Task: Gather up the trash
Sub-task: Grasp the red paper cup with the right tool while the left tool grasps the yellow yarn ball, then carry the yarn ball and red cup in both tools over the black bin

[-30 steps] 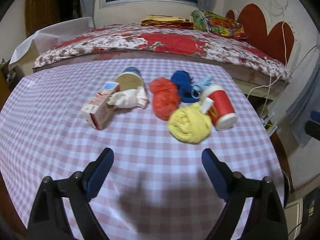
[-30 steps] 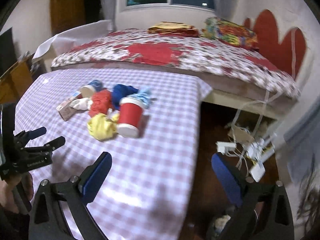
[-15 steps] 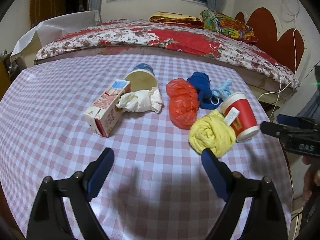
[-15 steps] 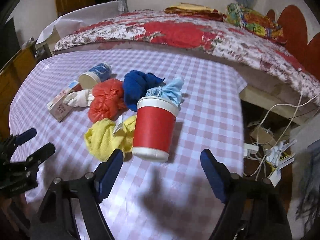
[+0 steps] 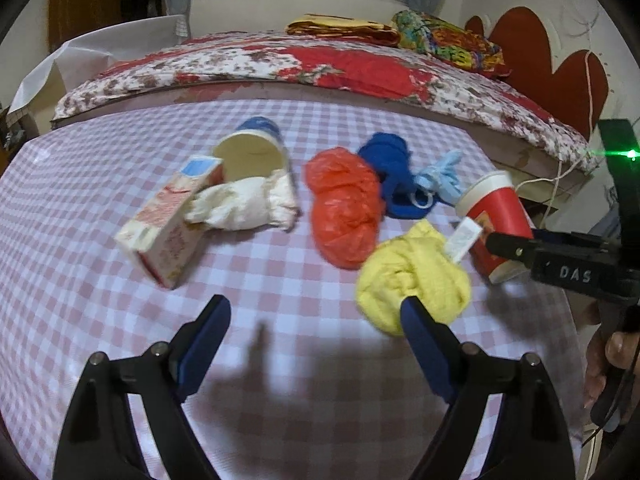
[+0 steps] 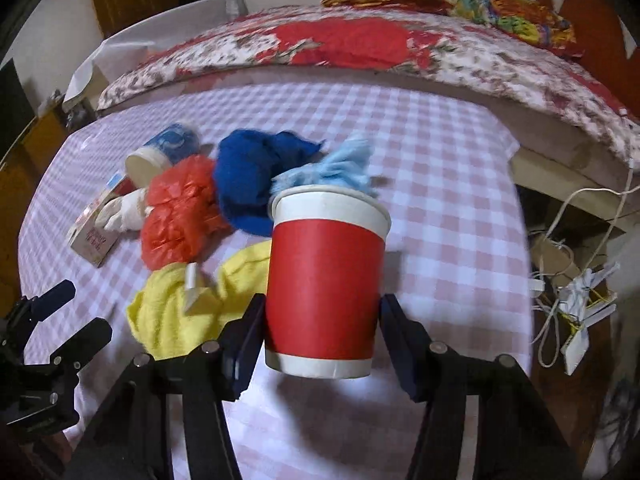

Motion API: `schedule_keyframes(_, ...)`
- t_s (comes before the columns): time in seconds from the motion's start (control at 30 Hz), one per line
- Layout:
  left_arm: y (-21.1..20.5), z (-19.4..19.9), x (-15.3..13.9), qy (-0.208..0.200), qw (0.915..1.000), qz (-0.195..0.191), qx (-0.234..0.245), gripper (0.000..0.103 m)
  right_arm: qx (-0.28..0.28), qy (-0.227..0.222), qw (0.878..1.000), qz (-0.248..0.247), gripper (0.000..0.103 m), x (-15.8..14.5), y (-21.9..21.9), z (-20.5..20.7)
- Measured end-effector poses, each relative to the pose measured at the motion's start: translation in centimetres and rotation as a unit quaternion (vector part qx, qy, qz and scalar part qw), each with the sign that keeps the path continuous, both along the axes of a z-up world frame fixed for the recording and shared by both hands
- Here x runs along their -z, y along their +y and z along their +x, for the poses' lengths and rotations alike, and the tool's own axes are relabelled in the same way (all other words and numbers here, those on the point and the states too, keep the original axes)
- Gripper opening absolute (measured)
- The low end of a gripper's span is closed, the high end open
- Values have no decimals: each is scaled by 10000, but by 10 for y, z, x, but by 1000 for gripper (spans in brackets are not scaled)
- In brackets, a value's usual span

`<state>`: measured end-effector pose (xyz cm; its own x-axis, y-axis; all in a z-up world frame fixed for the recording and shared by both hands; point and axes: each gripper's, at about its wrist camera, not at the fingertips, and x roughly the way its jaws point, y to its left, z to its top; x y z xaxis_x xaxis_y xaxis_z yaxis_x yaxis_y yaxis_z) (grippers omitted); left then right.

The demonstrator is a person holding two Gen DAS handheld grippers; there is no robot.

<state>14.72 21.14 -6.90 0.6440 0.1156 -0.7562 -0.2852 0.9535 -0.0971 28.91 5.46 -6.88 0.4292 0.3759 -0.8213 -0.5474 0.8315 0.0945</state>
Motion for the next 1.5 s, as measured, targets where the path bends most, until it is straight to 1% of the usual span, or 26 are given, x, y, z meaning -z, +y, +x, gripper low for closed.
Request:
schedule_keyframes(0.17,-26,20,8,45,9992,-245,310,88,138,-97,9999,-37,58,-5,-22,0)
schedule_keyframes(0.33,-40,43,21,184,9984,-304,434,87,202,-100,9997,-60,58,-1,-36,-4)
schedule_keyframes(0.37,-41,46,23,208,9983,-316,444,85,217,-95,9997,-63,58,0,-40,-5)
schedule_keyframes(0.43,-42,48,26,233,9980,-368,448,68,237,-80,9997,-38,58,1,-45,-5)
schedule_keyframes(0.5,-41,46,26,157,9976,-456,494,56,256,-81,9996,-5,58,0,-49,-8)
schedule_keyframes(0.53,-42,44,24,133,9978,-439,488,53,270,-95,9996,20,58,-1,-52,-10)
schedule_keyframes(0.57,-42,42,23,115,9979,-417,481,52,282,-115,9995,36,58,-3,-54,-12)
schedule_keyframes(0.7,-43,31,14,0,9982,-371,467,50,283,-212,9993,96,58,-11,-59,-23)
schedule_keyframes(0.9,-48,10,-9,-204,9984,-203,486,50,323,-416,9984,201,57,-31,-74,-45)
schedule_keyframes(1.1,-58,-3,-24,-367,9973,-186,605,50,402,-586,9972,212,57,-49,-92,-68)
schedule_keyframes(1.3,-79,-15,-37,-496,9955,-181,789,50,553,-727,9954,291,57,-65,-118,-89)
schedule_keyframes(1.5,-104,-22,-46,-559,9931,-153,1017,50,788,-814,9931,320,57,-72,-149,-105)
